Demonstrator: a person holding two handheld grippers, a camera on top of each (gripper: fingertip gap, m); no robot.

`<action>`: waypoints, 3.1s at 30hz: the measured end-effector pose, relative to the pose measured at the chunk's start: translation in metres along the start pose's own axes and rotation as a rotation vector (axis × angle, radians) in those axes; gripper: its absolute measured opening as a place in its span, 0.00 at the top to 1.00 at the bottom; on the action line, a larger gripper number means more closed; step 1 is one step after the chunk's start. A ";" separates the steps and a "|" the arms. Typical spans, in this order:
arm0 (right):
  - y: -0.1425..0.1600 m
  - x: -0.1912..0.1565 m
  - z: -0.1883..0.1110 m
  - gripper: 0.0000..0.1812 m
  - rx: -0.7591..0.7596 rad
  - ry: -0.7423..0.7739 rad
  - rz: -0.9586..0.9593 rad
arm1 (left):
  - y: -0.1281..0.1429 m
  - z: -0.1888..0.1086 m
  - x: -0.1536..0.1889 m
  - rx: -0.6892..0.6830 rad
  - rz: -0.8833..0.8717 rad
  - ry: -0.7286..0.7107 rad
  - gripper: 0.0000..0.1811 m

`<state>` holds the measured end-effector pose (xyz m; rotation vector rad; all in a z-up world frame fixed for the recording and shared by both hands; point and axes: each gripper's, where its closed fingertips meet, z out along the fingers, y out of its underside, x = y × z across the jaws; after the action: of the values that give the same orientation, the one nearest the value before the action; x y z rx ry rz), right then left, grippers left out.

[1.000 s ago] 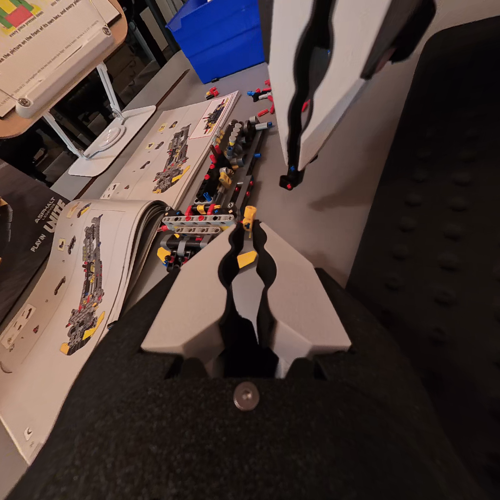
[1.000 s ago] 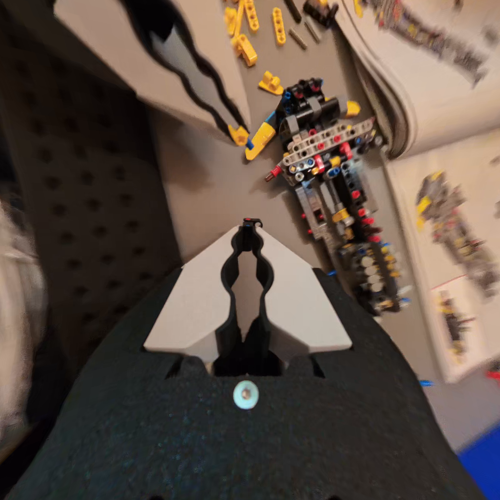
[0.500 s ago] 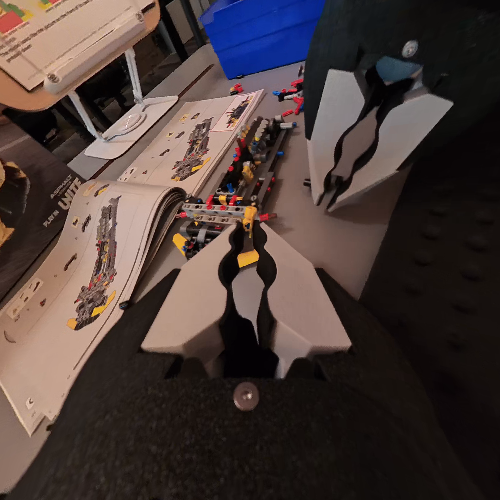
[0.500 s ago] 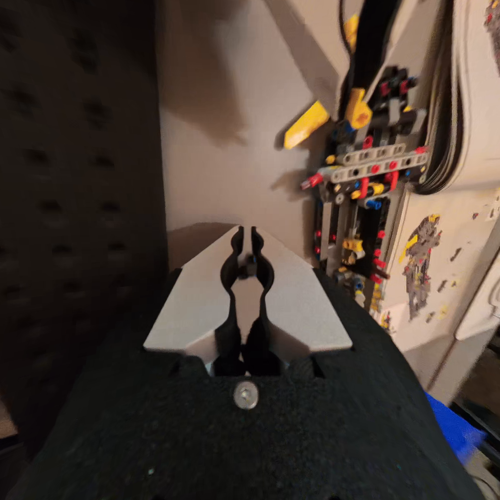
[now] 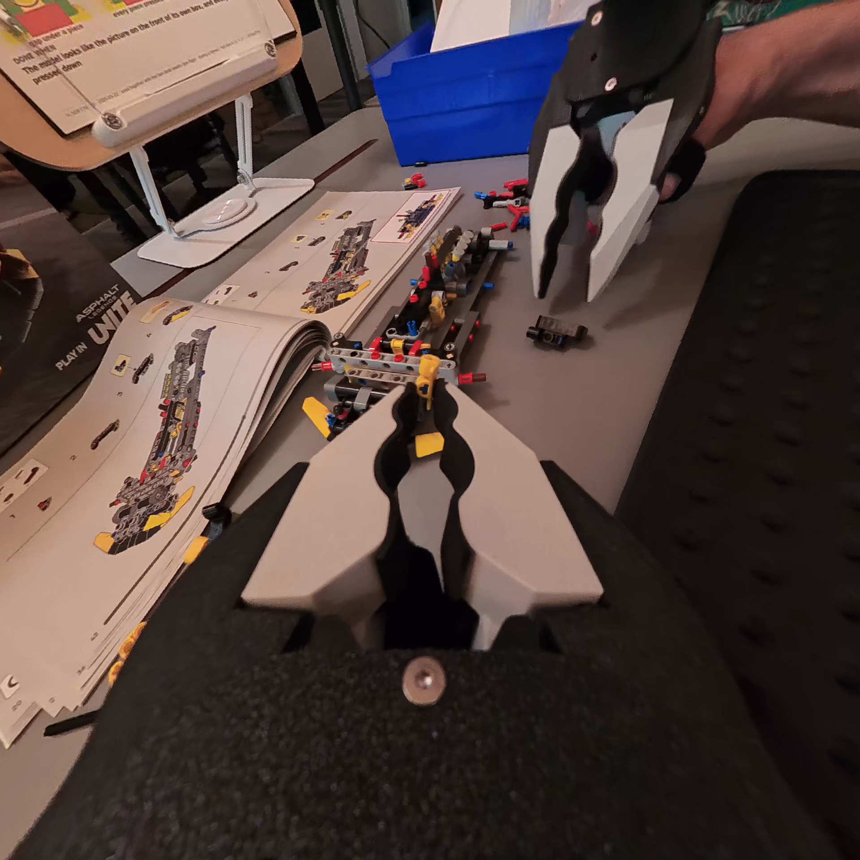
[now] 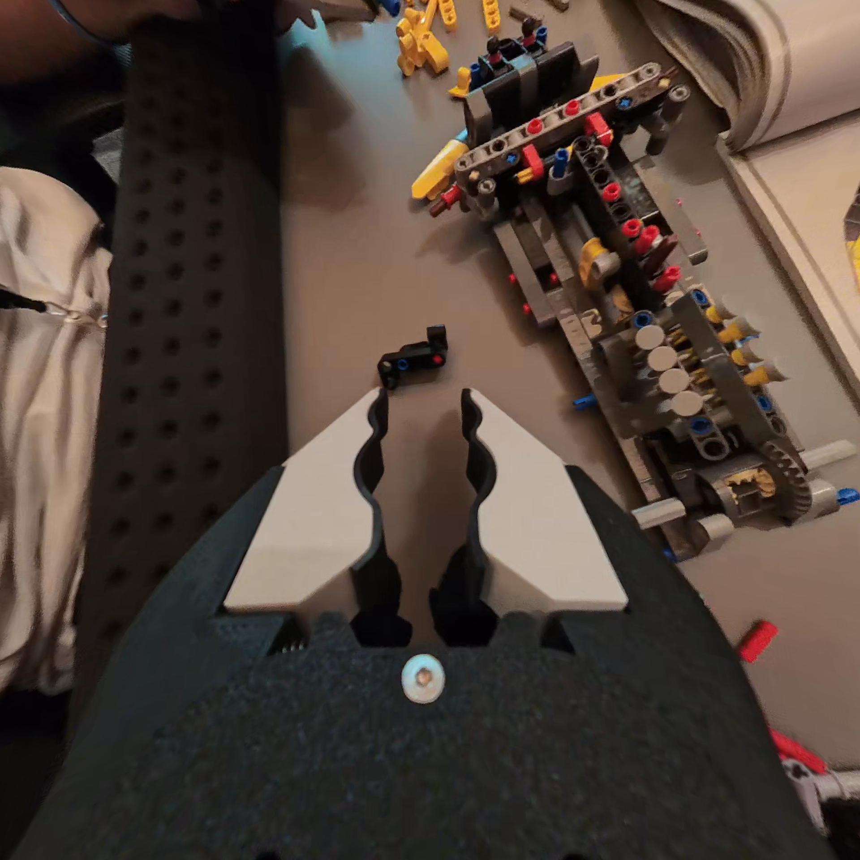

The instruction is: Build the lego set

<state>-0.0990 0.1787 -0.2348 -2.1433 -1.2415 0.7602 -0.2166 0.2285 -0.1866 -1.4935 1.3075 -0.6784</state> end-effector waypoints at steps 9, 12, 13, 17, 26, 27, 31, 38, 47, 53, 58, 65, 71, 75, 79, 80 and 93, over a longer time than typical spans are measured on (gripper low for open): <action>-0.001 -0.002 0.013 0.85 -0.040 -0.085 0.348 | -0.001 0.000 0.003 0.007 0.015 0.009 0.97; -0.012 -0.008 0.008 0.84 0.025 -0.050 0.467 | -0.001 0.000 0.004 0.010 0.016 0.016 0.97; -0.015 -0.007 0.009 0.85 0.045 -0.026 0.522 | -0.001 0.000 0.005 0.008 0.020 0.019 0.97; -0.016 -0.010 0.019 0.86 0.026 0.072 0.561 | 0.000 0.001 0.009 -0.002 0.046 0.027 0.97; -0.017 -0.014 0.033 0.94 -0.110 0.210 0.371 | -0.002 0.000 0.011 0.010 0.067 0.026 0.97; -0.018 -0.016 0.034 0.95 -0.126 0.228 0.311 | -0.002 0.000 0.011 0.009 0.069 0.024 0.97; -0.019 -0.010 0.031 0.95 -0.203 0.425 -0.027 | -0.002 -0.001 0.011 0.011 0.072 0.022 0.97; -0.065 -0.029 0.017 0.96 0.285 -0.019 0.241 | -0.002 -0.001 0.012 0.012 0.076 0.028 0.97; -0.123 -0.052 0.006 0.95 0.599 -0.214 0.134 | -0.036 -0.006 0.022 0.185 -0.142 0.193 0.97; -0.125 -0.039 0.031 1.00 0.514 -0.010 0.031 | -0.038 -0.008 0.018 0.203 -0.188 0.202 0.97; -0.121 -0.033 0.040 1.00 0.473 0.052 0.041 | -0.028 0.000 0.020 0.126 -0.092 0.142 0.97; -0.091 -0.016 0.048 0.96 0.296 0.101 0.173 | -0.009 -0.007 -0.009 0.039 -0.013 -0.017 0.97; -0.085 -0.024 0.071 0.90 0.145 0.220 0.179 | 0.034 -0.027 -0.066 -0.141 -0.001 -0.230 0.97; -0.102 -0.010 0.084 0.87 0.186 0.378 0.141 | 0.038 -0.023 -0.055 -0.146 -0.106 -0.131 0.97; -0.105 0.004 0.095 0.85 0.139 0.407 0.207 | 0.035 -0.021 -0.035 -0.134 -0.089 -0.029 0.97; -0.105 0.006 0.096 0.86 0.133 0.414 0.215 | 0.032 -0.021 -0.029 -0.116 -0.088 0.010 0.97; -0.101 0.021 0.106 0.96 0.059 0.487 0.207 | 0.076 -0.031 0.032 -0.476 0.044 0.386 0.97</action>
<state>-0.2231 0.2589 -0.2419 -2.2482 -0.7437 0.3134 -0.2653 0.1951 -0.2522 -1.7569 1.8911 -0.6790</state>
